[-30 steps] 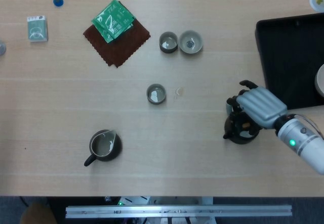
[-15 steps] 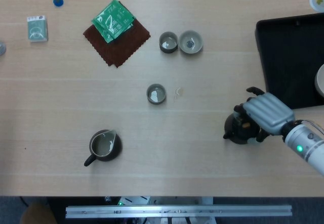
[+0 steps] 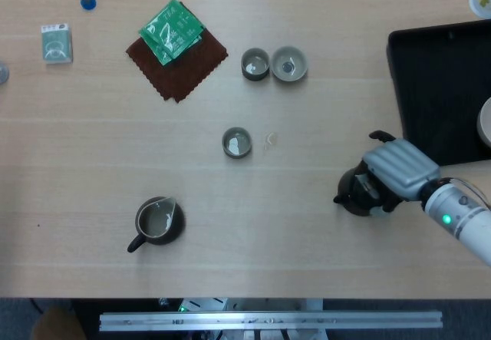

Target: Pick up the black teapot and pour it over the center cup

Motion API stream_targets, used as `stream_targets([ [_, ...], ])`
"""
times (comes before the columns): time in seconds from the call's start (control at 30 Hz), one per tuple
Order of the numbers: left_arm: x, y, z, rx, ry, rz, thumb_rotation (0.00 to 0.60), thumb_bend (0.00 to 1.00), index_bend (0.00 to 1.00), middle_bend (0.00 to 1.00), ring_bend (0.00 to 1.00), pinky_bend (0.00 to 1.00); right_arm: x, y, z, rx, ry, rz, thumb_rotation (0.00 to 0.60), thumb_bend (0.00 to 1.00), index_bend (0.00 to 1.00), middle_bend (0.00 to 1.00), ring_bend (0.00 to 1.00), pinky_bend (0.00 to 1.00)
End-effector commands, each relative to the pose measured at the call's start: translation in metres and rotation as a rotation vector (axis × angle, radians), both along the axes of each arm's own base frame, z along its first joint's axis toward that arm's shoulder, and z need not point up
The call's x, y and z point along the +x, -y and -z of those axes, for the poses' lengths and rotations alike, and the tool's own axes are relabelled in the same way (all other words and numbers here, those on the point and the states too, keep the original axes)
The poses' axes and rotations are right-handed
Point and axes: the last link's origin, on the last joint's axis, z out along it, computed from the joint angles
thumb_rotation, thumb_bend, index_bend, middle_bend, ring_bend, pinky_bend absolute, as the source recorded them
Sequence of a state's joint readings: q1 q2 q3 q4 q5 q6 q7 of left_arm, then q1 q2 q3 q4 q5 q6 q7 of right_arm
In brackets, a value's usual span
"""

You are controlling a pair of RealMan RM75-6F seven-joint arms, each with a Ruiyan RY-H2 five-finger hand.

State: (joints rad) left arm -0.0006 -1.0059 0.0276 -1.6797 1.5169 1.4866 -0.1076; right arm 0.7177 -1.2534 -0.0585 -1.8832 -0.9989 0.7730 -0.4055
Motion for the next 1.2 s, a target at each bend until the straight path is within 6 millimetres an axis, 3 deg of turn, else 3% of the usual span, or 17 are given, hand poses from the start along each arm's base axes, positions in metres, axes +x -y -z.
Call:
stream_targets([
  [0.03, -0.001, 0.000, 0.000, 0.002, 0.000, -0.002, 0.241, 0.35, 0.16, 0.13, 0.12, 0.11, 0.002, 0.002, 0.001, 0.003, 0.006, 0.008, 0.600, 0.00, 0.78, 0.78, 0.69, 0.11],
  [0.57, 0.001, -0.001, -0.001, 0.001, 0.000, 0.004, 0.238, 0.35, 0.15, 0.13, 0.12, 0.11, 0.007, 0.011, -0.004, -0.007, 0.058, 0.074, 0.553, 0.00, 0.91, 0.91, 0.84, 0.11],
  [0.9, 0.002, -0.001, -0.001, 0.001, 0.002, 0.005, 0.239, 0.35, 0.15, 0.13, 0.12, 0.11, 0.011, 0.017, -0.017, -0.054, 0.127, 0.118, 0.348, 0.00, 0.98, 0.95, 0.88, 0.12],
  [1.2, 0.003, -0.002, 0.000, -0.003, 0.004, 0.011, 0.237, 0.35, 0.16, 0.13, 0.12, 0.11, 0.013, 0.025, -0.034, -0.139, 0.160, 0.106, 0.252, 0.00, 1.00, 0.95, 0.88, 0.13],
])
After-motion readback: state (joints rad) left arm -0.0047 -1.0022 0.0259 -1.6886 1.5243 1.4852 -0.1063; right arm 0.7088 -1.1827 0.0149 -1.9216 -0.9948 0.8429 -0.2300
